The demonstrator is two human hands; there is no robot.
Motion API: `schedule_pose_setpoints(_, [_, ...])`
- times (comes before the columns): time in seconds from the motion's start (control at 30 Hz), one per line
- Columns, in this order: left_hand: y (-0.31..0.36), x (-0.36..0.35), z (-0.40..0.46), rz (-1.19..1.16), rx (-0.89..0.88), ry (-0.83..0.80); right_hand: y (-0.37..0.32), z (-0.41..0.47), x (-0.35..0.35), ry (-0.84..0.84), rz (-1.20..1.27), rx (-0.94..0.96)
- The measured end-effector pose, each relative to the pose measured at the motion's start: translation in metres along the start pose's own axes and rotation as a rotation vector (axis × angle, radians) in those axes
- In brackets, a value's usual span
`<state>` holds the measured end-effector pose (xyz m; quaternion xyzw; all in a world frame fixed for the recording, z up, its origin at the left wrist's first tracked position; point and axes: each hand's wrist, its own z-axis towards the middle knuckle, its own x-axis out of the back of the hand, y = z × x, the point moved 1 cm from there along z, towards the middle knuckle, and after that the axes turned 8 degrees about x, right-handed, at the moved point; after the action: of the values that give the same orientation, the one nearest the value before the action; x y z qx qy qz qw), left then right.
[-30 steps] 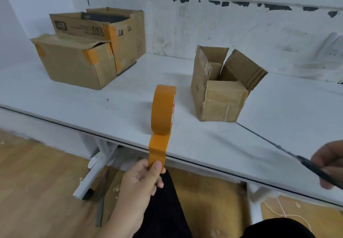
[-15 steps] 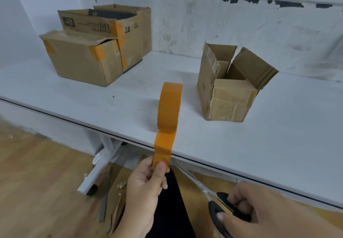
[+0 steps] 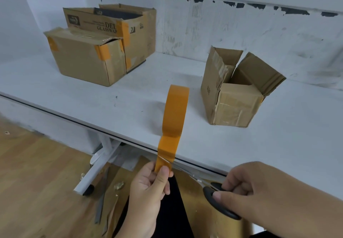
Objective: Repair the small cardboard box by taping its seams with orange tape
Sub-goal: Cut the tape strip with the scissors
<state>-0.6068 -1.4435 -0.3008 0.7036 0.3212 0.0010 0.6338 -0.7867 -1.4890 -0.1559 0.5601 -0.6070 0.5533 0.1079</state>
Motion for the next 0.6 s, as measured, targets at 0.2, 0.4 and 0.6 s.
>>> schedule_pose_setpoints(0.2, [-0.001,0.001,0.001,-0.006,0.004,0.012,-0.012,0.017,0.013,-0.079,-0.096,0.061])
schedule_pose_setpoints(0.4, [-0.001,0.006,0.001,0.031,0.013,0.006,-0.019,0.021,0.016,-0.081,-0.147,0.113])
schedule_pose_setpoints(0.6, [0.008,0.044,-0.015,0.57,0.115,-0.154,-0.014,-0.007,0.029,-0.044,-0.294,0.104])
